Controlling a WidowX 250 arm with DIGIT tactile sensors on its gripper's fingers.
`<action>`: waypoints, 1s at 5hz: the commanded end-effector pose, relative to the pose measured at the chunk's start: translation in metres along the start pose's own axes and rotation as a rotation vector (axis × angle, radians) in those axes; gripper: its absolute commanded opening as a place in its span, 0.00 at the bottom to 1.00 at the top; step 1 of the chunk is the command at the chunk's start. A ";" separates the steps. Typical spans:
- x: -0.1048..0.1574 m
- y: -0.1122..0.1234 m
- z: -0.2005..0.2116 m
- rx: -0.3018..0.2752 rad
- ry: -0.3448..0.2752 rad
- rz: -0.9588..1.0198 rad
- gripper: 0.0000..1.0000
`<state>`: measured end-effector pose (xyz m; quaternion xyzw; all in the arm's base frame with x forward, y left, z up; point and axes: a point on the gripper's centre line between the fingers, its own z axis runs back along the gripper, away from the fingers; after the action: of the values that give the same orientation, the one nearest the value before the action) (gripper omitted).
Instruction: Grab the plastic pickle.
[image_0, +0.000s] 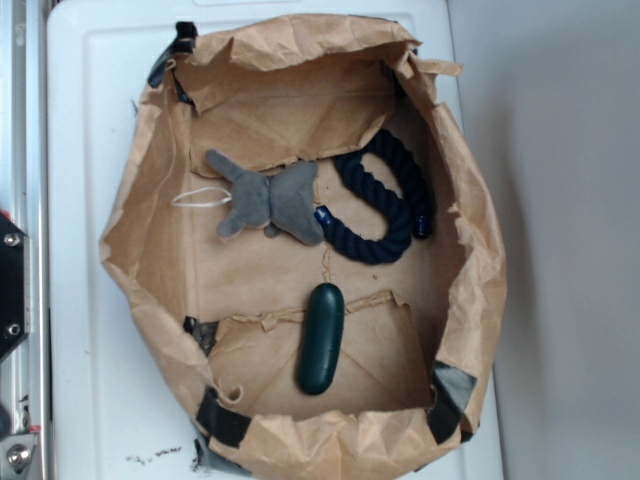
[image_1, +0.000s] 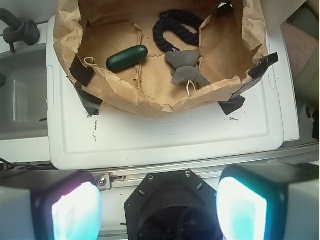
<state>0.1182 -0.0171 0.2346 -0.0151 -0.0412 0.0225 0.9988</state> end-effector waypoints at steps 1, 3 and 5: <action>0.098 -0.030 -0.017 0.002 -0.019 0.170 1.00; 0.146 -0.030 -0.042 0.037 -0.039 0.279 1.00; 0.146 -0.030 -0.042 0.037 -0.039 0.279 1.00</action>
<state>0.2634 -0.0453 0.1882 0.0080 -0.0273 0.1541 0.9876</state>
